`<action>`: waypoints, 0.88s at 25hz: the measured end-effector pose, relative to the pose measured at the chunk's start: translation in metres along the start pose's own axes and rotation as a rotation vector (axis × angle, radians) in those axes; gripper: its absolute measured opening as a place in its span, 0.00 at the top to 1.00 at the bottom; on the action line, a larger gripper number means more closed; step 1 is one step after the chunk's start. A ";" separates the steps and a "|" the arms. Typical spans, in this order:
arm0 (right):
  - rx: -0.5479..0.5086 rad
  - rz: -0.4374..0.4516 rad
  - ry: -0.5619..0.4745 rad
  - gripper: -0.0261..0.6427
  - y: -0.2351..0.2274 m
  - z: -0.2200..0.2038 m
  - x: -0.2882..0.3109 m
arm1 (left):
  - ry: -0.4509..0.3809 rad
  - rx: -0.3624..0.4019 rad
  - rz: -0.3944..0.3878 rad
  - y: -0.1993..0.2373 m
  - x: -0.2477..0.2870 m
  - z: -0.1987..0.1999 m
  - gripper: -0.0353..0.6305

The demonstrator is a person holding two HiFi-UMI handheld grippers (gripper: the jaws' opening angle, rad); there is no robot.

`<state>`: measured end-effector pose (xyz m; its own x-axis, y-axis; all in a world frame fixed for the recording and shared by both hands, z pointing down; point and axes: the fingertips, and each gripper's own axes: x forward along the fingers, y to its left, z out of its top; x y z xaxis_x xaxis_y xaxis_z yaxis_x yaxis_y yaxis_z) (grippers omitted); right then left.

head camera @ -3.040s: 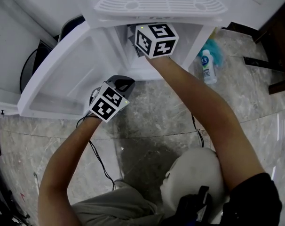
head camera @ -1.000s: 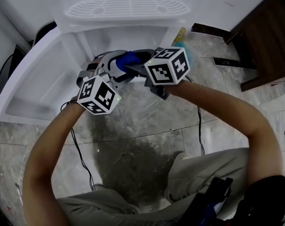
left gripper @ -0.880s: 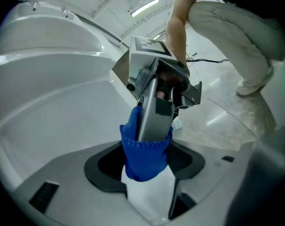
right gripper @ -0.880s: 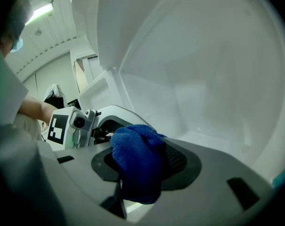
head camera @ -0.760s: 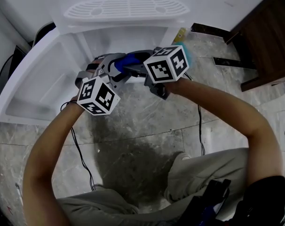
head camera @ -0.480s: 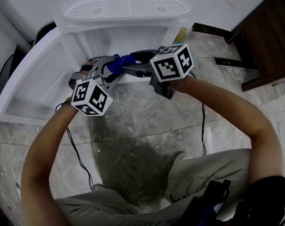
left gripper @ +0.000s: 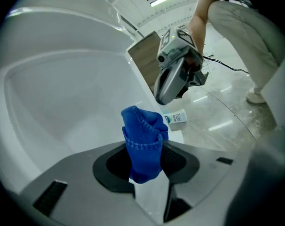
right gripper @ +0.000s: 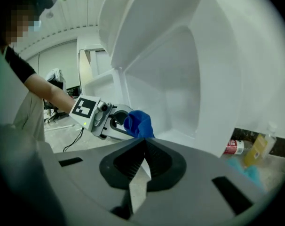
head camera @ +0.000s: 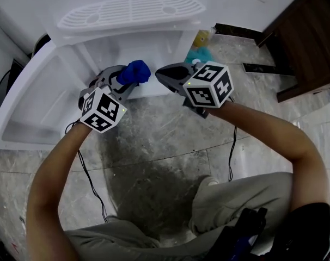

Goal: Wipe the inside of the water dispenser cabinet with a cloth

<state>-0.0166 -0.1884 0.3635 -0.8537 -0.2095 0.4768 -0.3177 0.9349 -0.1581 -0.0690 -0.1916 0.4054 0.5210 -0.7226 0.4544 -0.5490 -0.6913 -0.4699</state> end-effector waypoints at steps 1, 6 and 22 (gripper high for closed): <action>-0.020 -0.011 0.009 0.96 -0.003 -0.005 -0.003 | 0.002 -0.030 0.005 0.002 0.005 -0.002 0.71; -0.062 -0.039 0.079 0.96 -0.014 -0.040 -0.015 | 0.014 -0.163 0.044 0.021 0.046 -0.003 0.71; -0.115 0.047 0.181 0.96 -0.012 -0.110 -0.036 | 0.138 -0.042 0.120 0.038 0.169 -0.021 0.71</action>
<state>0.0636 -0.1604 0.4430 -0.7748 -0.1198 0.6207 -0.2214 0.9711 -0.0888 -0.0155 -0.3397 0.4796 0.3569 -0.7904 0.4979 -0.6300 -0.5972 -0.4965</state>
